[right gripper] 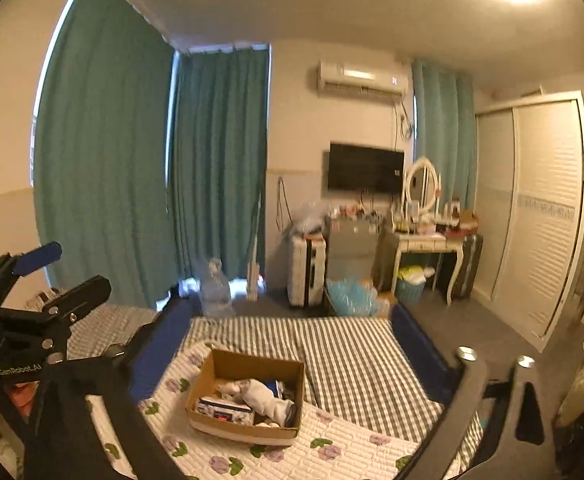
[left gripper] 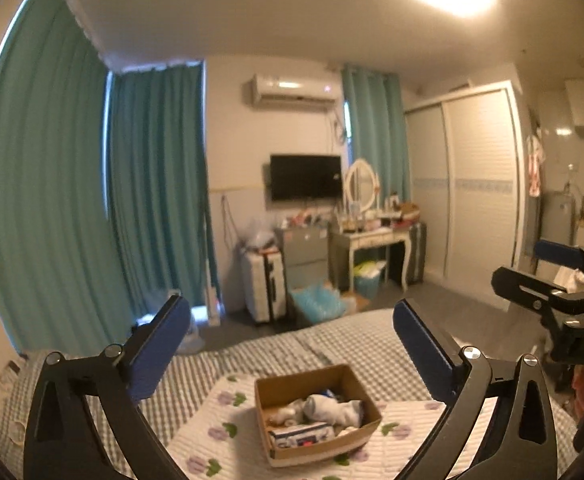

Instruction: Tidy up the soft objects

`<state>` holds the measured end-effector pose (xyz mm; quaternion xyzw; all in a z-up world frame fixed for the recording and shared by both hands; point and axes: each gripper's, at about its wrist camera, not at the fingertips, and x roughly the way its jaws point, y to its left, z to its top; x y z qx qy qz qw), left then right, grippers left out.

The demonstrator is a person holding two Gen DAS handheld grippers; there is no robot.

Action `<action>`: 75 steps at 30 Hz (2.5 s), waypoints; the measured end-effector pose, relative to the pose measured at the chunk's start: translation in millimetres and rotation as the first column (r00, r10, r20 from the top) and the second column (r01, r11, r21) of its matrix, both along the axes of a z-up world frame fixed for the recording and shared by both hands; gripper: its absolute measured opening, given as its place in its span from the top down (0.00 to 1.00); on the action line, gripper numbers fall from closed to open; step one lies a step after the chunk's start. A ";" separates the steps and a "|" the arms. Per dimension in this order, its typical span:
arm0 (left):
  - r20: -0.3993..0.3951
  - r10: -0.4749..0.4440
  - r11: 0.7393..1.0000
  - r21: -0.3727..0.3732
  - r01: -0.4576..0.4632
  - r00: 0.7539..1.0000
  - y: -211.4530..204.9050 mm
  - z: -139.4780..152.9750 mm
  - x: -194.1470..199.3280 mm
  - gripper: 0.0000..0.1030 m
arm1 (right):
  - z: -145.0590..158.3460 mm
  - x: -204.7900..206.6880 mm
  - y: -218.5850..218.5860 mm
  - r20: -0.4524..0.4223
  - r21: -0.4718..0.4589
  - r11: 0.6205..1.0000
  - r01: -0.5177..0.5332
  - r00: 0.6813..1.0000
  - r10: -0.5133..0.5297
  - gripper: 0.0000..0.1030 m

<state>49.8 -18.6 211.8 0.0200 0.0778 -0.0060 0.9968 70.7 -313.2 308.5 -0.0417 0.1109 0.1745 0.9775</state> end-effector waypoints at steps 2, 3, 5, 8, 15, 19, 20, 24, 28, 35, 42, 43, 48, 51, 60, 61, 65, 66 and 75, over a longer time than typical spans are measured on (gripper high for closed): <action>0.015 0.003 1.000 0.009 -0.003 1.000 0.4 0.5 -14.5 0.00 | 2.9 -15.1 -3.2 0.008 0.007 1.000 -0.012 1.000 0.012 0.00; 0.023 0.008 1.000 0.013 -0.008 1.000 0.8 -2.0 -20.7 0.00 | 2.3 -20.0 -4.5 0.011 0.010 1.000 -0.016 1.000 0.016 0.00; 0.031 0.023 1.000 0.006 -0.023 0.999 5.3 -12.2 -29.5 0.00 | -6.8 -27.1 -7.0 0.015 0.025 0.999 -0.025 1.000 0.025 0.00; 0.018 0.047 0.999 -0.028 -0.047 0.999 11.1 -37.0 -33.4 0.00 | -29.1 -28.6 -13.2 0.005 0.043 0.998 -0.036 0.999 0.036 0.00; -0.023 0.128 0.991 0.043 -0.127 0.991 13.6 -116.0 -4.3 0.00 | -120.7 8.5 -4.6 -0.053 0.081 0.994 -0.068 0.996 0.073 0.00; -0.080 0.123 0.992 0.003 -0.123 0.989 18.7 -155.1 16.9 0.00 | -172.1 28.4 8.2 -0.091 0.061 0.997 -0.050 0.994 0.056 0.00; -0.096 0.130 0.991 -0.017 -0.132 0.987 21.5 -162.7 23.4 0.00 | -180.7 33.2 11.1 -0.099 0.058 0.997 -0.050 0.994 0.056 0.00; -0.137 0.130 0.991 -0.025 -0.135 0.982 23.2 -185.1 32.7 0.00 | -219.6 52.2 18.3 -0.173 0.041 0.998 -0.045 0.984 0.051 0.00; -0.163 0.125 0.991 -0.030 -0.132 0.979 22.4 -198.1 32.3 0.00 | -238.4 59.8 17.7 -0.206 0.042 0.999 -0.033 0.978 0.041 0.00; -0.196 0.118 0.990 -0.047 -0.130 0.973 24.7 -203.4 29.7 0.00 | -239.7 62.2 20.6 -0.211 0.038 0.999 -0.020 0.977 0.027 0.00; -0.210 0.110 0.990 -0.067 -0.127 0.971 29.0 -204.2 29.9 0.00 | -236.5 58.5 23.3 -0.207 0.013 1.000 -0.014 0.978 0.016 0.00; -0.212 0.114 0.989 -0.069 -0.131 0.971 30.1 -204.6 30.6 0.00 | -236.3 58.0 23.5 -0.208 0.014 1.000 -0.017 0.978 0.020 0.00; -0.223 0.115 0.987 -0.084 -0.137 0.968 34.8 -205.5 33.4 0.00 | -234.8 55.1 26.6 -0.204 -0.001 1.000 -0.020 0.979 0.019 0.00; -0.228 0.115 0.987 -0.083 -0.137 0.967 34.8 -206.9 33.9 0.00 | -235.2 55.1 28.3 -0.208 -0.005 1.000 -0.023 0.978 0.022 0.00; -0.227 0.108 0.989 -0.078 -0.129 0.968 33.6 -206.5 33.0 0.00 | -235.5 54.4 31.7 -0.211 -0.016 1.000 -0.027 0.977 0.023 0.00; -0.227 0.109 0.989 -0.077 -0.129 0.968 33.8 -206.7 33.3 0.00 | -235.7 54.4 32.7 -0.211 -0.018 0.999 -0.026 0.977 0.022 0.00; -0.231 0.106 0.989 -0.076 -0.126 0.967 34.5 -207.2 33.4 0.00 | -235.7 53.1 32.7 -0.211 -0.019 0.999 -0.029 0.977 0.025 0.00; -0.231 0.107 0.989 -0.075 -0.127 0.967 34.4 -207.1 33.2 0.00 | -235.7 52.6 32.9 -0.211 -0.020 0.999 -0.031 0.977 0.026 0.00; -0.231 0.104 0.989 -0.075 -0.124 0.967 36.0 -207.8 33.5 0.00 | -236.7 52.1 33.0 -0.214 -0.023 0.999 -0.032 0.977 0.027 0.00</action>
